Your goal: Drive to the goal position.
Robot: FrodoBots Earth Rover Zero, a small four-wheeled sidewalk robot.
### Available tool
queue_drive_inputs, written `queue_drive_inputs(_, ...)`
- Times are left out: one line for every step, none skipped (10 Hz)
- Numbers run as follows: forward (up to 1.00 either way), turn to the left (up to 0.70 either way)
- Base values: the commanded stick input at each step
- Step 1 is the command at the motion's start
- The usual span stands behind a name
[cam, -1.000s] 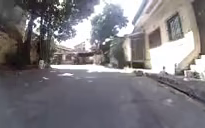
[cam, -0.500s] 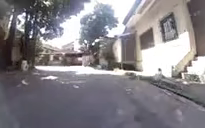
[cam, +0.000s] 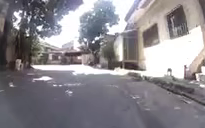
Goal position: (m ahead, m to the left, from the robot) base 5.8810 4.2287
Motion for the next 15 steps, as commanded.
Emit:
queue_drive_inputs(1.0,0.0)
queue_drive_inputs(1.0,0.0)
queue_drive_inputs(1.0,0.0)
queue_drive_inputs(1.0,0.0)
queue_drive_inputs(1.0,0.0)
queue_drive_inputs(1.0,0.0)
queue_drive_inputs(1.0,0.0)
queue_drive_inputs(1.0,0.0)
queue_drive_inputs(1.0,0.0)
queue_drive_inputs(1.0,0.0)
queue_drive_inputs(1.0,0.0)
queue_drive_inputs(1.0,0.0)
queue_drive_inputs(1.0,0.0)
queue_drive_inputs(1.0,0.0)
queue_drive_inputs(1.0,0.0)
